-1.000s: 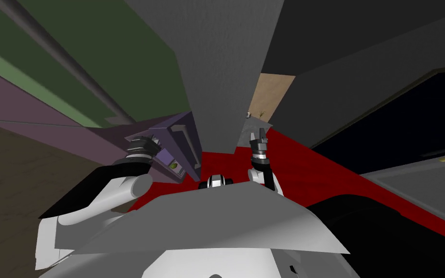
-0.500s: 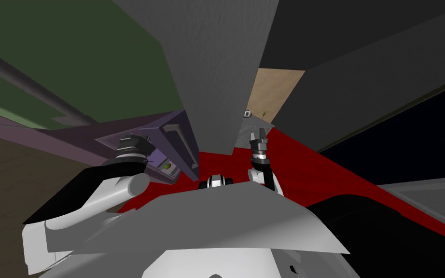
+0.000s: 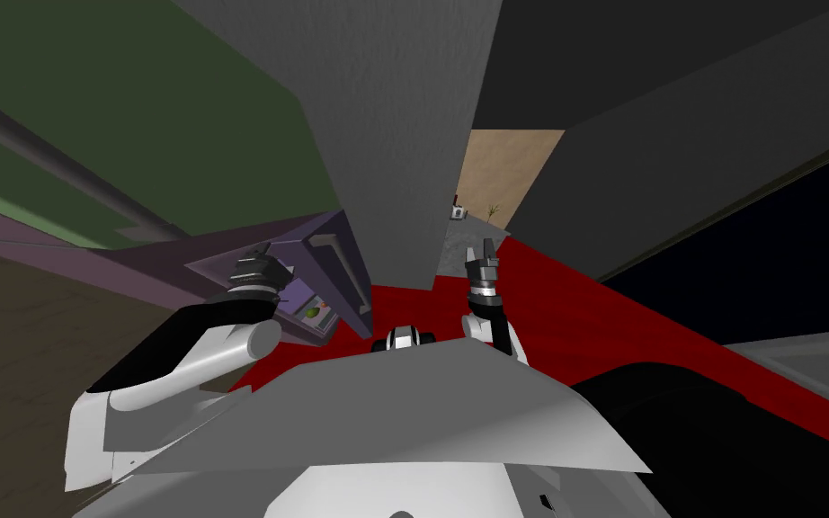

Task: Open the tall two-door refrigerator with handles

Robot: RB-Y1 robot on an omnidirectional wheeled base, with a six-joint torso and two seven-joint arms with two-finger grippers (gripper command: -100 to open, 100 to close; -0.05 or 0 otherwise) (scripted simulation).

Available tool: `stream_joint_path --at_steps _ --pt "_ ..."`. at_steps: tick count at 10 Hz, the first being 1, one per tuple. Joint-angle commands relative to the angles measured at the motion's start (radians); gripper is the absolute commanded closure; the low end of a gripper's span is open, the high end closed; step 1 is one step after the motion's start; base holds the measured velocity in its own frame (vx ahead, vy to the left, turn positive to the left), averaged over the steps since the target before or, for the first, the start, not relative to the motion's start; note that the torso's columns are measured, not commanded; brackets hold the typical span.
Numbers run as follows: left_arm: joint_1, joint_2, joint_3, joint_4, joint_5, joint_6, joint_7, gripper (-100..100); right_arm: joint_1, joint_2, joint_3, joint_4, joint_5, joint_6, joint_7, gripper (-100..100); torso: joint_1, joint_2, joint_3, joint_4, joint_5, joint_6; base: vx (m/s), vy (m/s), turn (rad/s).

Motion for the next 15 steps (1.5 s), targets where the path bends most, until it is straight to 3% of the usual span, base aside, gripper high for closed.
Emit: stream_joint_path --at_steps 1,3,6,9,15 --pt "-0.007 0.041 0.0 0.053 0.001 0.004 0.002 -100 0.0 0.0 0.0 0.0 0.0 0.0 0.0 0 -0.001 -0.003 -0.001 -0.002 0.0 0.002 0.005 -0.009 0.009" --pt "-0.016 0.069 -0.001 0.078 -0.001 -0.001 0.002 -100 0.0 0.0 0.0 0.0 0.0 0.0 0.0 0 -0.001 -0.008 -0.004 -0.004 0.002 0.004 0.014 -0.03 0.003" --pt "-0.04 0.053 0.012 0.06 -0.004 0.014 0.005 -100 0.0 0.0 0.0 0.0 0.0 0.0 0.0 0 -0.004 -0.018 -0.012 -0.004 -0.002 0.01 0.082 -0.095 0.018" --pt "-0.056 0.072 0.027 0.083 -0.005 0.033 0.008 -100 0.0 0.0 0.0 0.0 0.0 0.0 0.0 0 -0.001 -0.027 -0.02 -0.004 -0.005 0.017 0.069 -0.103 0.003" --pt "-0.063 -0.043 0.057 -0.055 -0.002 0.078 0.011 -100 0.0 0.0 0.0 0.0 0.0 0.0 0.0 0 -0.002 -0.027 -0.022 0.003 -0.012 0.019 0.047 -0.06 0.0"
